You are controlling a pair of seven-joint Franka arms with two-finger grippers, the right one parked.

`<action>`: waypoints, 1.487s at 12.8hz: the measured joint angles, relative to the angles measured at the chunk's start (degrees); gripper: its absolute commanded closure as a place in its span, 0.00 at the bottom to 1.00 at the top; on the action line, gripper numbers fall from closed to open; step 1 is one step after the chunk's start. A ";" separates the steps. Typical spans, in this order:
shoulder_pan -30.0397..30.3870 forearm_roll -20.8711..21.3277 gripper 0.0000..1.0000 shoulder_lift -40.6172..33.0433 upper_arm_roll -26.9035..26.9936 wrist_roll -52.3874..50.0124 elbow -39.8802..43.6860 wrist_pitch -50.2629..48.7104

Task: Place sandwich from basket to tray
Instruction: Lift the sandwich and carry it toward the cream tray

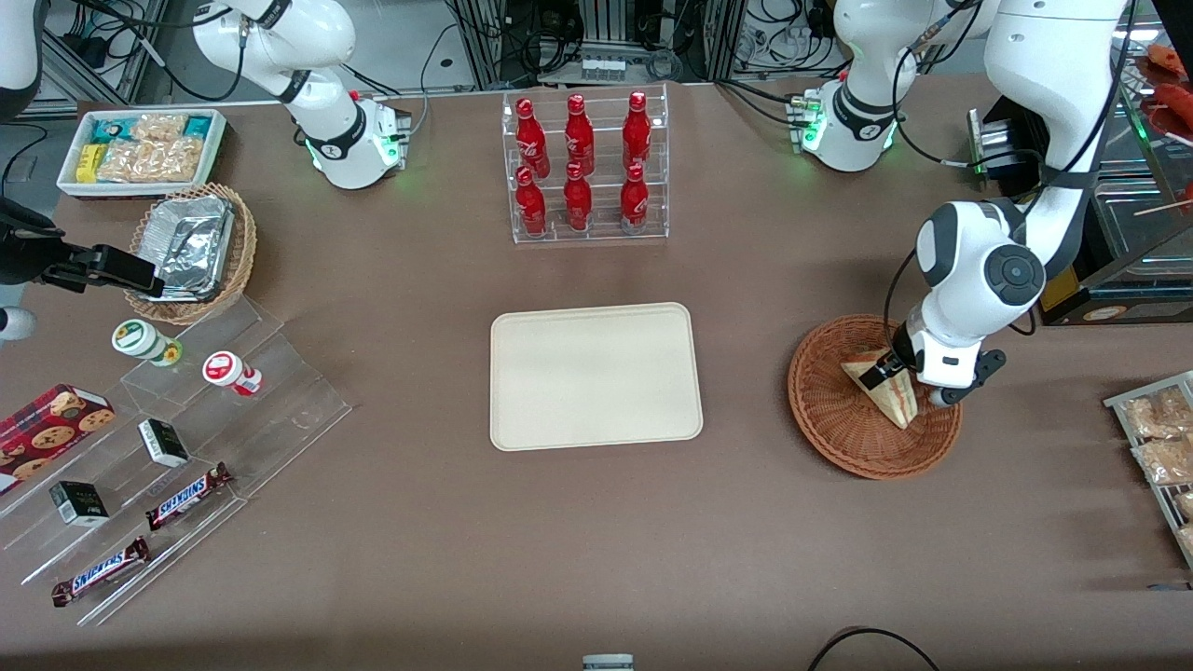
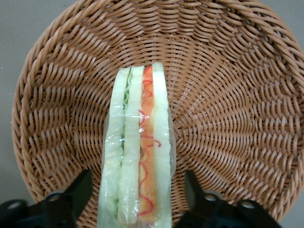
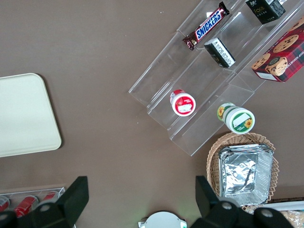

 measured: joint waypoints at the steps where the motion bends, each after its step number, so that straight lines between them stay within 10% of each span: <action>1: 0.00 0.00 1.00 0.00 0.00 -0.29 0.00 -0.03; 10: -2.02 0.08 1.00 -4.43 -1.98 7.37 7.79 -18.74; 19: -21.70 0.04 1.00 6.00 -2.76 8.03 27.13 -29.90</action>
